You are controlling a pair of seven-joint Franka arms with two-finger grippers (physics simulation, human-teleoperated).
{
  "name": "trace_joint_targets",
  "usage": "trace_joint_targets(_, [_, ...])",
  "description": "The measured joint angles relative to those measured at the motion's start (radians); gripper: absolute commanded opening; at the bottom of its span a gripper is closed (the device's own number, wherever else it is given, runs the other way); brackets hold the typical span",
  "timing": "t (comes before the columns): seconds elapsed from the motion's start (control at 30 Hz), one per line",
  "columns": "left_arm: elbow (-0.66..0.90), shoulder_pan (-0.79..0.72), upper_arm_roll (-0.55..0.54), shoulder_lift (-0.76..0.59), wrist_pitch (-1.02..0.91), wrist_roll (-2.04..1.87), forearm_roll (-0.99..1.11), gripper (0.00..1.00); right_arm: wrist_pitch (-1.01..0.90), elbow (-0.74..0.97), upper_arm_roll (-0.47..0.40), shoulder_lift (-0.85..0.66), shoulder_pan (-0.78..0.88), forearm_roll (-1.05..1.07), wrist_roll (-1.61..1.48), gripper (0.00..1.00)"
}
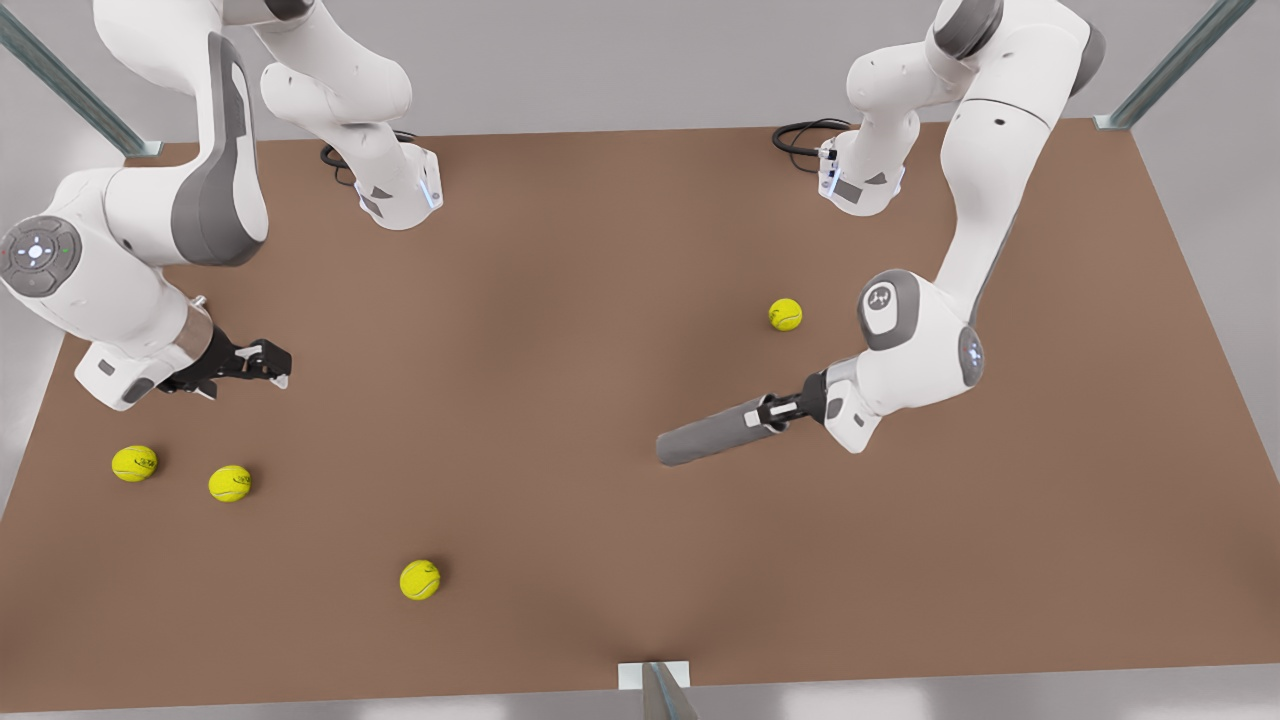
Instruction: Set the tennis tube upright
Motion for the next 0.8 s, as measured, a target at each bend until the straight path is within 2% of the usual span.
trace_joint_targets(0.8, [0.03,-0.001,-0.006,-0.108,-0.176,-0.267,0.44,0.21,0.0,0.002,0.0,0.009,0.0,0.002,0.0,1.0])
